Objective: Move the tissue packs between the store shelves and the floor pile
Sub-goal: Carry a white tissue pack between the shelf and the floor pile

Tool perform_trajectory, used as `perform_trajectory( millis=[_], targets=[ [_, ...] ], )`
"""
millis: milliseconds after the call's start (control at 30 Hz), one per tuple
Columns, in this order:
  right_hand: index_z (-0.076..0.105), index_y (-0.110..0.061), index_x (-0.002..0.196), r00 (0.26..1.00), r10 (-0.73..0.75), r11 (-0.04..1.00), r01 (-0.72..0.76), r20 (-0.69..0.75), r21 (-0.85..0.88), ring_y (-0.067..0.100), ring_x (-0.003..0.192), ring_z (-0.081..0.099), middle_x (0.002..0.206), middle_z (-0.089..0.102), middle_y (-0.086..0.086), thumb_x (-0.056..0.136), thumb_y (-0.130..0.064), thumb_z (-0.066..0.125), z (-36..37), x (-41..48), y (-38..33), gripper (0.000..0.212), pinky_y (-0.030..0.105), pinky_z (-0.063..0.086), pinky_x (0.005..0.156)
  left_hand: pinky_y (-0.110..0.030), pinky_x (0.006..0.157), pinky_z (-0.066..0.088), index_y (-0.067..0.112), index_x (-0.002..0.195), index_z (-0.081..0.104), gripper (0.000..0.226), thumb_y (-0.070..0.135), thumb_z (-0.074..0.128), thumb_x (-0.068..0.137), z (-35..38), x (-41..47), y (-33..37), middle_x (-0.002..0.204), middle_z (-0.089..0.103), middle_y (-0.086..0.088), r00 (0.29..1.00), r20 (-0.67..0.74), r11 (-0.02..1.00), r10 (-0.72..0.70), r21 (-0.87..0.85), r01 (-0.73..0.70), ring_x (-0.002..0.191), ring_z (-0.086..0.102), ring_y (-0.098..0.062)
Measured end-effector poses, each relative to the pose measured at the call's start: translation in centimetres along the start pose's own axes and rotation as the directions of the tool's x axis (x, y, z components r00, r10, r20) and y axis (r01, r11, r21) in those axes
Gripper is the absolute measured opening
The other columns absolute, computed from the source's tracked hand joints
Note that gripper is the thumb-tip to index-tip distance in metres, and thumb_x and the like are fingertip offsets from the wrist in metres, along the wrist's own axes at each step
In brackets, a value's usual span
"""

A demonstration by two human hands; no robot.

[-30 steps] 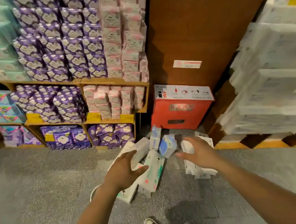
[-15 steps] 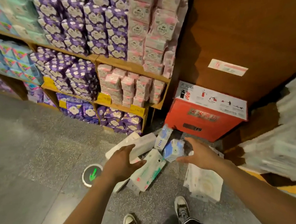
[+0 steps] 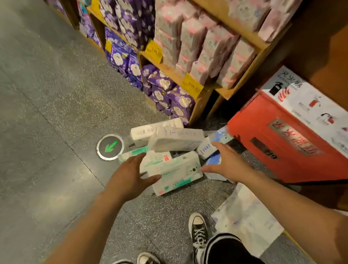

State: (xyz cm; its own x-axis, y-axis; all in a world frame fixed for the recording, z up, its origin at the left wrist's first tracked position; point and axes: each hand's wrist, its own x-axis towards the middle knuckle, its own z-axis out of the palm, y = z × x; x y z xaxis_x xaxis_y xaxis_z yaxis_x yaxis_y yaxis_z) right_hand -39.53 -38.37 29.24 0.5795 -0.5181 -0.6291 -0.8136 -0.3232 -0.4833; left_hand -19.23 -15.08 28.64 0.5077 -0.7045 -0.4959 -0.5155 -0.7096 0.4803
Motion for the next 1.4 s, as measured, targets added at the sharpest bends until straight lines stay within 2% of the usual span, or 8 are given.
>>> perform_trajectory(
  millis=[233, 567, 667, 800, 1033, 1167, 1333, 1400],
  targets=[
    [0.014, -0.025, 0.161, 1.0, 0.01, 0.998, -0.009, 0.024, -0.058, 0.025, 0.151, 0.022, 0.168, 0.016, -0.001, 0.067, -0.061, 0.084, 12.5, 17.4, 12.4, 0.122, 0.045, 0.031, 0.119, -0.044, 0.112, 0.041, 0.024, 0.158, 0.02, 0.11, 0.068, 0.074, 0.073, 18.4, 11.7, -11.1, 0.159, 0.035, -0.003, 0.994, 0.007, 0.991, -0.112, -0.07, 0.112, 0.139, 0.043, -0.024],
    [0.005, -0.018, 0.161, 0.999, 0.026, 0.991, -0.031, -0.048, -0.127, 0.03, 0.145, 0.035, 0.163, 0.028, 0.008, 0.063, -0.059, 0.088, 24.9, 36.2, 24.7, 0.135, 0.046, 0.036, 0.116, -0.044, 0.103, 0.047, 0.022, 0.148, 0.033, 0.101, 0.048, 0.088, 0.068, 36.3, 25.7, -22.0, 0.145, 0.05, -0.007, 0.965, -0.056, 0.933, -0.254, -0.275, 0.23, 0.129, 0.052, -0.029],
    [0.02, -0.014, 0.154, 0.995, 0.084, 0.996, -0.083, -0.047, 0.025, 0.02, 0.128, 0.05, 0.14, 0.049, -0.001, 0.06, -0.054, 0.093, 27.3, 39.5, 27.7, 0.125, 0.035, 0.042, 0.107, -0.04, 0.093, 0.055, 0.026, 0.129, 0.041, 0.087, 0.047, 0.092, 0.062, 40.1, 27.5, -23.9, 0.128, 0.059, 0.006, 0.945, -0.075, 0.864, -0.318, -0.433, 0.257, 0.109, 0.062, -0.017],
    [0.051, -0.027, 0.133, 0.998, 0.064, 0.985, -0.06, -0.017, 0.161, 0.018, 0.105, 0.071, 0.118, 0.071, -0.006, 0.038, -0.075, 0.091, 29.9, 45.2, 34.7, 0.113, 0.045, 0.061, 0.087, -0.041, 0.087, 0.06, 0.029, 0.126, 0.056, 0.088, 0.066, 0.088, 0.053, 43.6, 29.4, -26.2, 0.12, 0.069, 0.015, 0.944, -0.075, 0.775, -0.322, -0.593, 0.217, 0.104, 0.068, -0.007],
    [0.055, -0.032, 0.122, 0.967, 0.117, 0.992, -0.102, -0.228, 0.076, 0.017, 0.099, 0.069, 0.11, 0.071, -0.01, 0.037, -0.087, 0.081, 27.5, 36.7, 25.7, 0.104, 0.046, 0.058, 0.089, -0.041, 0.078, 0.061, 0.034, 0.116, 0.066, 0.047, 0.044, 0.084, 0.074, 38.6, 25.0, -23.9, 0.11, 0.073, 0.013, 0.915, -0.146, 0.706, -0.376, -0.685, 0.181, 0.092, 0.07, -0.008],
    [0.056, -0.023, 0.122, 0.941, 0.081, 0.991, -0.041, -0.329, 0.125, 0.017, 0.098, 0.067, 0.111, 0.069, -0.008, 0.049, -0.071, 0.088, 22.4, 30.7, 17.1, 0.093, 0.042, 0.058, 0.085, -0.037, 0.076, 0.061, 0.03, 0.113, 0.068, 0.043, 0.04, 0.085, 0.075, 30.9, 20.9, -21.8, 0.101, 0.075, 0.014, 0.884, -0.222, 0.645, -0.411, -0.756, 0.11, 0.087, 0.069, -0.002],
    [0.073, -0.018, 0.098, 0.931, -0.037, 0.972, 0.117, -0.364, 0.202, -0.003, 0.065, 0.068, 0.081, 0.074, -0.007, 0.062, -0.044, 0.094, 13.8, 21.8, 3.2, 0.049, 0.019, 0.056, 0.056, -0.032, 0.073, 0.059, 0.035, 0.098, 0.068, 0.034, 0.035, 0.089, 0.071, 17.9, 12.5, -18.6, 0.086, 0.076, 0.013, 0.837, -0.328, 0.587, -0.439, -0.809, -0.009, 0.078, 0.07, 0.001],
    [0.074, -0.016, 0.096, 0.932, -0.09, 0.961, 0.173, -0.351, 0.213, 0.001, 0.064, 0.068, 0.079, 0.073, -0.006, 0.066, -0.037, 0.093, 11.2, 17.2, -3.2, 0.042, 0.02, 0.051, 0.053, -0.039, 0.077, 0.061, 0.033, 0.095, 0.069, 0.03, 0.031, 0.089, 0.072, 12.0, 7.8, -18.0, 0.089, 0.077, 0.009, 0.815, -0.358, 0.554, -0.456, -0.831, -0.055, 0.082, 0.073, -0.006]
  ],
)
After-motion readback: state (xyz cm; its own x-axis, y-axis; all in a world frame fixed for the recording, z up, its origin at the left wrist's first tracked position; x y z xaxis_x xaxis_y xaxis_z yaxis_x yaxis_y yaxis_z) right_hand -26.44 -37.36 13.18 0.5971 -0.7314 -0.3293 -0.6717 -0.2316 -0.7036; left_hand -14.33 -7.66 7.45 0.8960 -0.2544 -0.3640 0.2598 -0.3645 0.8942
